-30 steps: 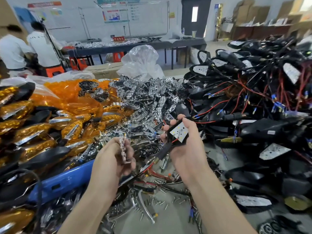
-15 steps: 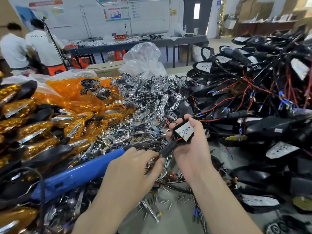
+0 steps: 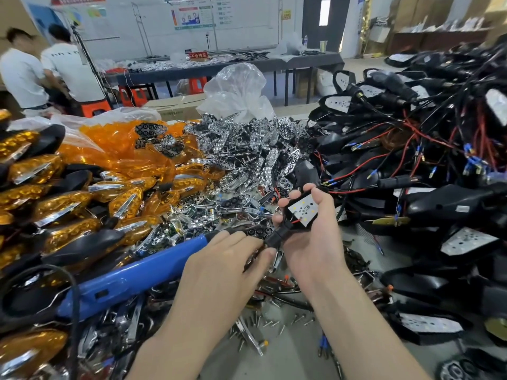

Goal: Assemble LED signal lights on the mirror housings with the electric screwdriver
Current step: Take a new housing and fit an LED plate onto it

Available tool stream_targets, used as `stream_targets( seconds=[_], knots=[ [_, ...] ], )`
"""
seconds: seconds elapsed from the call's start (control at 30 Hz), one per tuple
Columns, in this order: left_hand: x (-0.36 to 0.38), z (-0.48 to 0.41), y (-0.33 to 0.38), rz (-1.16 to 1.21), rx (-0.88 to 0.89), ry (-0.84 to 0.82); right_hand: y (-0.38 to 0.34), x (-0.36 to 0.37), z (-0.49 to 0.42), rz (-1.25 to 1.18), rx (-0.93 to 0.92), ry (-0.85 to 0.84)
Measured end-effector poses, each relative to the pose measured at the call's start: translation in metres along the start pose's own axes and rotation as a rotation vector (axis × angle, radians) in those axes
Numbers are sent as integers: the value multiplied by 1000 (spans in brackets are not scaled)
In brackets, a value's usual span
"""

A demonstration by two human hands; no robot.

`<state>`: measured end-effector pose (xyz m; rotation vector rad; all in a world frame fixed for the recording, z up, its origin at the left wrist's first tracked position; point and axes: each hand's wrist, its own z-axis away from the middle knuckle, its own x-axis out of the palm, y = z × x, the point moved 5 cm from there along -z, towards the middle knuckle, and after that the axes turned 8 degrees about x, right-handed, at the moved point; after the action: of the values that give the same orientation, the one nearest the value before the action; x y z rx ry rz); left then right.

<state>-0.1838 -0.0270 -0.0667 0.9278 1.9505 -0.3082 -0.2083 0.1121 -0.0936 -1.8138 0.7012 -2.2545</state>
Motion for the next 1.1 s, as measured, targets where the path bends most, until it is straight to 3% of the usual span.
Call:
stream_targets(
  seconds=[0.37,0.6,0.73,0.87,1.1],
  knots=[
    [-5,0,-13,169,-57,-110,8,2,5,90,55,-41],
    [-9,-2,-15,74,-60,-24,16,-1,7,215,186,-112],
    [-6,-2,-22,60,-103,-71,21,-3,7,315,286,-112],
    [-3,1,-30,31,-191,-105,18,-3,7,379,283,-108],
    [-2,2,-31,8,-175,-58,13,-4,6,411,249,-57]
  ],
)
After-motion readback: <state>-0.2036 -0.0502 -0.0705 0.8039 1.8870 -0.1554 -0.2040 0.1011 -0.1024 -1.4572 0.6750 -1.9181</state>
